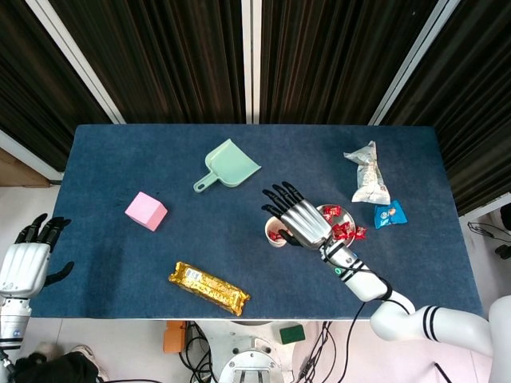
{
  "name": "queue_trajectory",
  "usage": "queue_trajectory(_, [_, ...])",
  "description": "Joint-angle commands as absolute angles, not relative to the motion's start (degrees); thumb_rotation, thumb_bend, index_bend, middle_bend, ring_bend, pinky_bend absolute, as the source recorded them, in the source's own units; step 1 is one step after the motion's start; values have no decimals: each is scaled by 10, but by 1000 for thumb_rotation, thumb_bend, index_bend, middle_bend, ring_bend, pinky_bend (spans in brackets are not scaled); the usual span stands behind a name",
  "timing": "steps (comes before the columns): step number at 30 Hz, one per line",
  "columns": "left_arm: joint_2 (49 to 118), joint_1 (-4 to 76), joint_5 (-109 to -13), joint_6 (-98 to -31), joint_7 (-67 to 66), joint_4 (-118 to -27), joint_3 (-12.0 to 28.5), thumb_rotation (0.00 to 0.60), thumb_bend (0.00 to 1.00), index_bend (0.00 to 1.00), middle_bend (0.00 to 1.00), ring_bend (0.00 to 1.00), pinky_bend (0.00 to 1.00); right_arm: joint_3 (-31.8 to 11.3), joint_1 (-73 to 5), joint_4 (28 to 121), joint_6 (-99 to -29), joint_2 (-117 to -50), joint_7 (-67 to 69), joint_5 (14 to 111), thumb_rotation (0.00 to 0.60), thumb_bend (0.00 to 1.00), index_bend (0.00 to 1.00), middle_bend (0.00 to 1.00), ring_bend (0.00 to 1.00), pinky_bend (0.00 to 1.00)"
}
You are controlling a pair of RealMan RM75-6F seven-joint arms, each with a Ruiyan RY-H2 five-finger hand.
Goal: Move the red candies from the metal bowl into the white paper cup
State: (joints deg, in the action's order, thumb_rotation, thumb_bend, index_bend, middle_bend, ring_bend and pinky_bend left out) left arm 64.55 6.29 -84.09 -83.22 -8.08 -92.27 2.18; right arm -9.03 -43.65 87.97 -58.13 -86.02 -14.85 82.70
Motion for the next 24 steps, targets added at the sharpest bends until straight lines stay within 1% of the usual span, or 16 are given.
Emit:
queue_trajectory(1, [646,62,-842,-834,-83,-924,21,600,185,173,155,58,206,-81,-418,894,-604,-836,-152,833,600,366,208,29,0,0])
queue_trajectory(6, [645,58,-846,-842,-80,-927,20,600,185,172,155,58,205,-57,-368,883,-642,-795,-159,817,600,363,207,35,0,0])
queue_trajectory(8, [645,58,-848,-843,-80,-926,20,600,185,173,155,57,206,-47,-347,862,-641,-783,-150,793,600,360,209,34,0,0])
queue_trajectory(11, [645,58,-849,-843,-81,-927,19,600,185,172,155,57,206,-30,-322,815,-629,-777,-113,772,600,360,246,39,0,0])
queue_trajectory(17, [646,56,-849,-846,-81,-928,20,600,185,173,155,57,206,-6,-288,737,-605,-788,-54,752,600,360,272,38,0,0])
queue_trajectory(24, [646,58,-849,-841,-85,-928,20,600,185,172,155,58,206,-3,-278,680,-583,-818,11,762,600,360,310,39,0,0])
